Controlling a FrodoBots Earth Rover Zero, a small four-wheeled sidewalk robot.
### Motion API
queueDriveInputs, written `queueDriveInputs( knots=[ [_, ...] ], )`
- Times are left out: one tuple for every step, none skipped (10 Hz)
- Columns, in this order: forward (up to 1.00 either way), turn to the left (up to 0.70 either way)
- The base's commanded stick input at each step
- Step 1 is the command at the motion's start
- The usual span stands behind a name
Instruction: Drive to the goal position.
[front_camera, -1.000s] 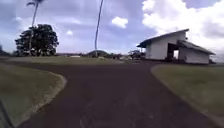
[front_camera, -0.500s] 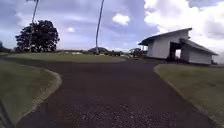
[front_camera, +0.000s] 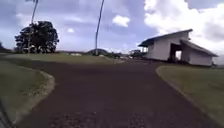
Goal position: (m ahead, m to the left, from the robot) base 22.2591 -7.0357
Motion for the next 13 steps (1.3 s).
queueDriveInputs(
  knots=[
    [0.7,-0.25],
    [0.7,-0.05],
    [0.7,0.0],
    [0.7,0.0],
    [0.7,0.0],
    [0.7,0.0],
    [0.7,0.0],
    [0.7,0.0],
    [0.7,0.0],
    [0.7,0.0],
    [0.7,0.0],
    [0.7,0.0],
    [0.7,0.0]
  ],
)
